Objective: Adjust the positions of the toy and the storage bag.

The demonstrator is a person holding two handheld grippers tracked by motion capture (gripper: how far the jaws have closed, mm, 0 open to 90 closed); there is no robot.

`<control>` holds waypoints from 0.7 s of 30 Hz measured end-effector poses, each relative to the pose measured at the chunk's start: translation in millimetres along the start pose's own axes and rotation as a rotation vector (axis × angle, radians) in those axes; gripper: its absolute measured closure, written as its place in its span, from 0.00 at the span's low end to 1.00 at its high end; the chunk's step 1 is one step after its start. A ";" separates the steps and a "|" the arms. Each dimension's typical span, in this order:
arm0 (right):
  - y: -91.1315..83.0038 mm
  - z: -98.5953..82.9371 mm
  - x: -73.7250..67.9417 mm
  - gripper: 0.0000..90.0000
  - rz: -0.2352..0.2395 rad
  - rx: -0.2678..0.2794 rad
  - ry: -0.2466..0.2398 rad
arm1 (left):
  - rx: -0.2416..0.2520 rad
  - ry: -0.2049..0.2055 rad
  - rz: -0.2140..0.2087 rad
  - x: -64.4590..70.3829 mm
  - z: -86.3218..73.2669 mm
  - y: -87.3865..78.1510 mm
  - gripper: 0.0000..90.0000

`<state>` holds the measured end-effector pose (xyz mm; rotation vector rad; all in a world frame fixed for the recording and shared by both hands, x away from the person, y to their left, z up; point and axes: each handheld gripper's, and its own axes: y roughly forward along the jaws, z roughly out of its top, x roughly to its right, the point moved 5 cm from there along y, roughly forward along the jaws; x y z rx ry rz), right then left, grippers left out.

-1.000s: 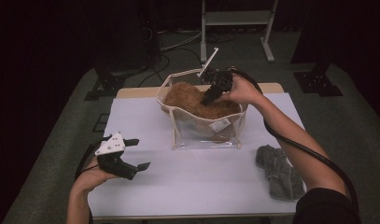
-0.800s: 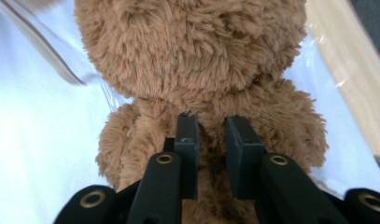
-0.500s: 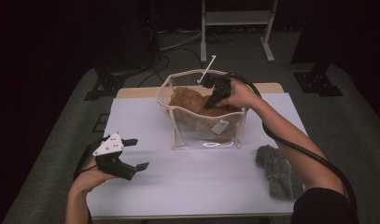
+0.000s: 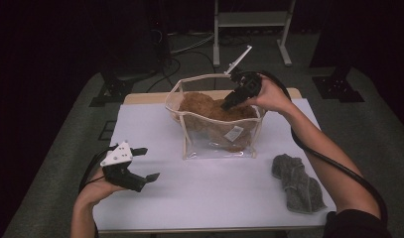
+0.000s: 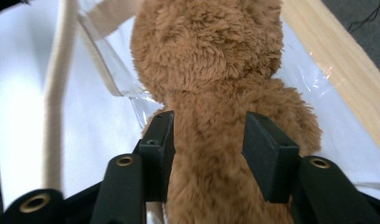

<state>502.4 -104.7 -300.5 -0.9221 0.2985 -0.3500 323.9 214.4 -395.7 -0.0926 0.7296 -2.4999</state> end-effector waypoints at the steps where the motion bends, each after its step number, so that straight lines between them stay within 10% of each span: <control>1: -3.9 -1.9 -1.0 0.56 0.008 0.011 0.006 | -0.004 0.006 0.001 -0.2 0.2 -0.1 0.08; 21: -71.3 -45.5 -8.4 0.45 0.009 0.166 0.062 | -0.007 0.014 0.000 0.8 0.0 0.9 0.08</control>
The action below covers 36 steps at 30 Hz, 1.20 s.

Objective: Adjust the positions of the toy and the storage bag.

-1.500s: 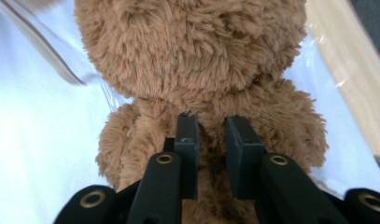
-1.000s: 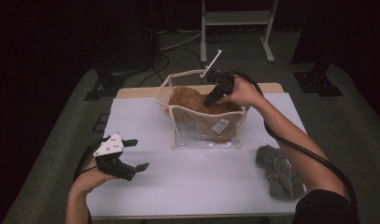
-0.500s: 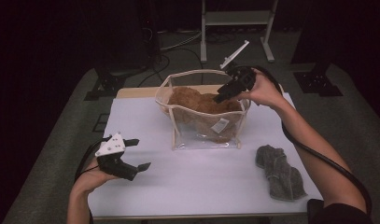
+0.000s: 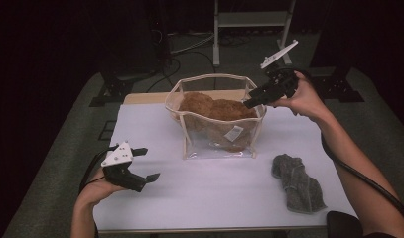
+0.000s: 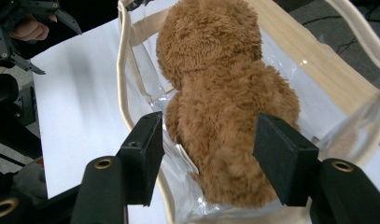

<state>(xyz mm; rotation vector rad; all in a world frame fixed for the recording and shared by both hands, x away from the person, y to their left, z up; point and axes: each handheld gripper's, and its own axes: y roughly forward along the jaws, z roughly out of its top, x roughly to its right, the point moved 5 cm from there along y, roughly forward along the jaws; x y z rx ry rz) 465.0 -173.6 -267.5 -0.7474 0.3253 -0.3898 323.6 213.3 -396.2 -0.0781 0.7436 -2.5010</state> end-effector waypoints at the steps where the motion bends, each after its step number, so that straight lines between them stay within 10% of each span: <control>1: -2.5 -1.5 -0.4 0.45 -0.002 0.000 0.000 | 0.001 0.001 -0.001 0.3 0.4 0.1 0.08; 36: -39.8 -62.9 6.9 0.39 -0.028 0.051 0.084 | -0.006 -0.012 -0.009 -3.2 -5.0 2.4 0.08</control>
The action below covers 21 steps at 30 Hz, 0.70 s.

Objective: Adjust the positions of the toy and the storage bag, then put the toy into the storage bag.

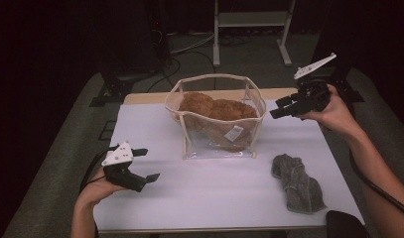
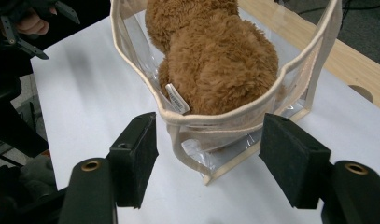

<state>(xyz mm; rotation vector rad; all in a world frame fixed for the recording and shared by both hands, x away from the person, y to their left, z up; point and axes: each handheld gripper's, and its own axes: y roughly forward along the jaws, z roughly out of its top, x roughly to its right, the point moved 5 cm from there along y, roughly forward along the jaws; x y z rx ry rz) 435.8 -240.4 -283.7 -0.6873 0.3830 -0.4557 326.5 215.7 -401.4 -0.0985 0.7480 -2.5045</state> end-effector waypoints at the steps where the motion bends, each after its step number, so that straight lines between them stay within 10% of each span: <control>1: -0.6 -0.5 0.4 0.39 -0.001 0.000 -0.001 | 0.000 -0.001 -0.001 -0.1 -0.1 0.0 0.08; 21: -10.4 -34.8 7.2 0.39 0.005 0.039 0.065 | 0.009 0.008 -0.012 0.0 3.8 4.5 0.08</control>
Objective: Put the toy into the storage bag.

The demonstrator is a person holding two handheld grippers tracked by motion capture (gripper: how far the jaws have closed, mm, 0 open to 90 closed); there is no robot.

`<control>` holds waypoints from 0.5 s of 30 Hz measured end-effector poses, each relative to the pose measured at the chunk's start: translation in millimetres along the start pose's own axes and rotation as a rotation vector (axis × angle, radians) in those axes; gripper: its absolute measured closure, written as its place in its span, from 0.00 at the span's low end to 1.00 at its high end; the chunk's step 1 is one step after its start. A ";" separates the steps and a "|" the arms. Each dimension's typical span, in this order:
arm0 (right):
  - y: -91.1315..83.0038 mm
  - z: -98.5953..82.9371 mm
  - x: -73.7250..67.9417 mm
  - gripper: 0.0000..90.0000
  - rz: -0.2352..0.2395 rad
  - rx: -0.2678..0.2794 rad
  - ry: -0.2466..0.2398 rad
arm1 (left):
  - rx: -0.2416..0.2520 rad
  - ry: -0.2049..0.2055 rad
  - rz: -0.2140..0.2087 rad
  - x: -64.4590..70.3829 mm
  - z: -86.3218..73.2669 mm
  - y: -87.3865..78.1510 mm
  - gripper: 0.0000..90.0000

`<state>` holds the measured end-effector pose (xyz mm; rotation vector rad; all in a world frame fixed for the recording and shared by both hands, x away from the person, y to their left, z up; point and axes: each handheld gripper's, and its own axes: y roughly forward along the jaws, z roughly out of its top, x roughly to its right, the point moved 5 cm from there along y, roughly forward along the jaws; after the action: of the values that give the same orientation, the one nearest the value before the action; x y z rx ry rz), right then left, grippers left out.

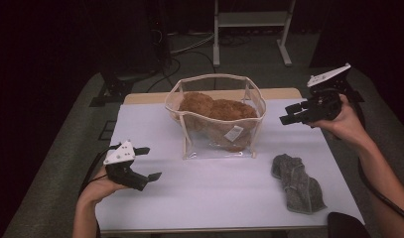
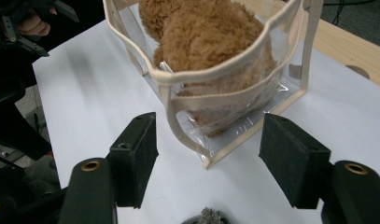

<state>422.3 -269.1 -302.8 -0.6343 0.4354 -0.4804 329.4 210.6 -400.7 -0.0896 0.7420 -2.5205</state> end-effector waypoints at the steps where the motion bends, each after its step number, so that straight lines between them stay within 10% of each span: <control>1: 0.5 -1.7 0.5 0.39 0.002 0.000 0.005 | -0.007 0.003 0.000 -0.3 -0.5 0.0 0.08; 15: 15.3 -32.9 9.2 0.39 0.026 -0.015 0.052 | -0.005 0.009 -0.007 3.2 1.5 1.0 0.08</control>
<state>417.0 -278.2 -338.7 -0.6311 0.4966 -0.4697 327.3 207.6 -400.2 -0.0827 0.7529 -2.5269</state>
